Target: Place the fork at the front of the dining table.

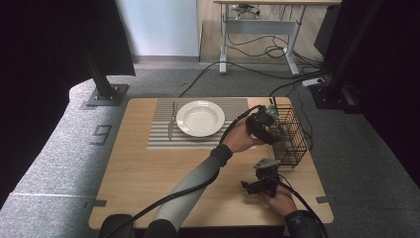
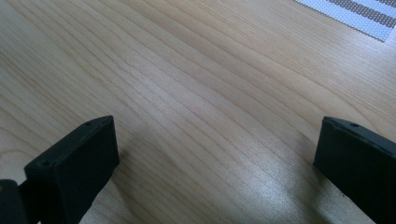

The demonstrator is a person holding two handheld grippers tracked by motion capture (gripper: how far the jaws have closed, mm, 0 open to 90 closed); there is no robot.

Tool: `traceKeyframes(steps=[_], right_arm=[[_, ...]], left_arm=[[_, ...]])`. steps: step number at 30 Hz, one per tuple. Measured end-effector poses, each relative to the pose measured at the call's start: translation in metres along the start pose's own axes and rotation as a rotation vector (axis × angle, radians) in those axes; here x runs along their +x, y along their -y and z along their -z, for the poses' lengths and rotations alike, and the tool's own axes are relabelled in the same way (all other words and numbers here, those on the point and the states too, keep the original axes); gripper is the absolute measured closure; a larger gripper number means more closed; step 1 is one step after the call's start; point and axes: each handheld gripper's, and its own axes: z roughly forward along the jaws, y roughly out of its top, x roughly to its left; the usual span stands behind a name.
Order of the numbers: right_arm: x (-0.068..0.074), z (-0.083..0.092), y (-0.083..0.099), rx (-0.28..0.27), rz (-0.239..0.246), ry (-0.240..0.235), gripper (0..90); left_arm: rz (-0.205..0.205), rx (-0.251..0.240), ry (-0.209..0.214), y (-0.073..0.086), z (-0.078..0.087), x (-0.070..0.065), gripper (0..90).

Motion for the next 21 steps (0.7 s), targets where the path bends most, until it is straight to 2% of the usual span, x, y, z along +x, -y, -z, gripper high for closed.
traceKeyframes(steps=[4,12,21], right_arm=[[-0.001,0.000,0.000,-0.001,0.008,0.001,0.0],[0.000,0.000,0.000,-0.001,0.005,0.001,0.0],[0.000,0.000,0.000,-0.003,0.003,0.003,0.0]], left_arm=[[0.008,0.004,0.005,-0.003,-0.008,0.001,40.4],[0.036,0.012,0.043,-0.001,-0.023,0.003,51.6],[0.061,-0.002,0.083,0.003,-0.027,0.007,76.4]])
